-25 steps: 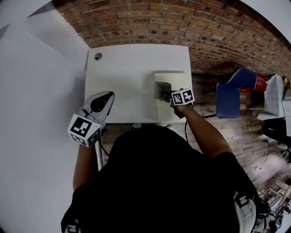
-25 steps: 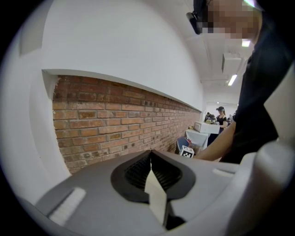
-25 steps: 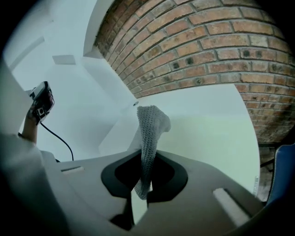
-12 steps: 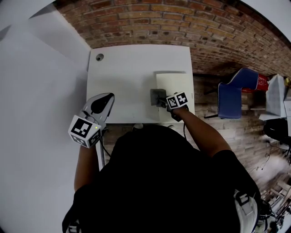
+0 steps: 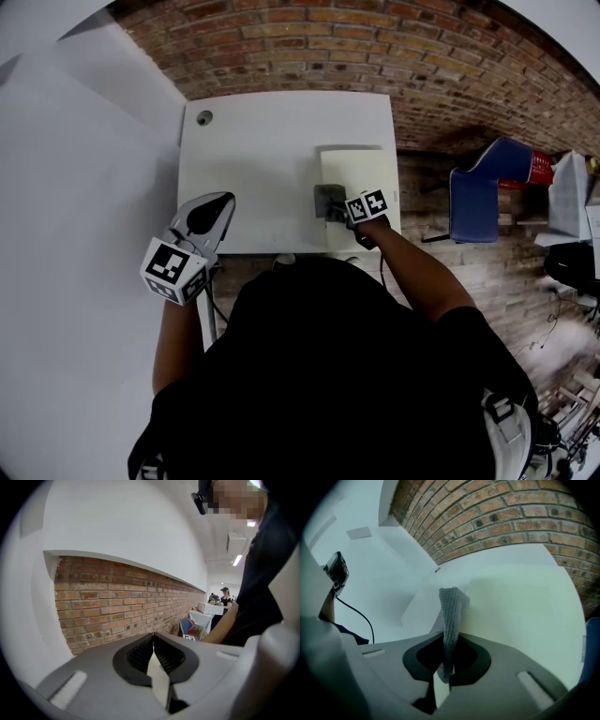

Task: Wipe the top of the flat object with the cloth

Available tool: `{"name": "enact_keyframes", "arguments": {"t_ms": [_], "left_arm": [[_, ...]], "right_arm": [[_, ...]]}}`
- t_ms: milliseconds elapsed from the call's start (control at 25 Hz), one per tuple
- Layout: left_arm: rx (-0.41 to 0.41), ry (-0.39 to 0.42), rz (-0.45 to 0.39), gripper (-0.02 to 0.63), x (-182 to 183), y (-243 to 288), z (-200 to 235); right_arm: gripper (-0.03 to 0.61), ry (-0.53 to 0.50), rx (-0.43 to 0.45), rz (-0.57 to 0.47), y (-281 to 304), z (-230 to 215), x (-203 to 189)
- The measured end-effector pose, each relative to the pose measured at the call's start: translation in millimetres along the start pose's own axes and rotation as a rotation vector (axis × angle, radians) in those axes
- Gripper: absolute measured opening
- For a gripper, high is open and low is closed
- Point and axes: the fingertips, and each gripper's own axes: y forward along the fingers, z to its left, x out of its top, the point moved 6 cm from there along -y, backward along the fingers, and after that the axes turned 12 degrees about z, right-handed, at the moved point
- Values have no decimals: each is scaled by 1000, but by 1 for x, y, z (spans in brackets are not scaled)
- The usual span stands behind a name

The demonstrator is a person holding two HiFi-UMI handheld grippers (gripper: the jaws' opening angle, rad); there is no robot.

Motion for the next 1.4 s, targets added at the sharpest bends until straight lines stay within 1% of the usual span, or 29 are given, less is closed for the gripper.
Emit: {"name": "enact_keyframes", "arguments": {"t_ms": [560,1040,1400], "left_arm": [[-20,13,3,2,0,6,-6],[-49,26,8,2,7,18,-19],[-63,27,7,2,11,28,-26]], "right_arm": [[11,60,-40,-18,-14,-27,-16],[11,135,-94,-48,-47,-69,-41],[11,190,-132,-68,-69,-100,-52]]}}
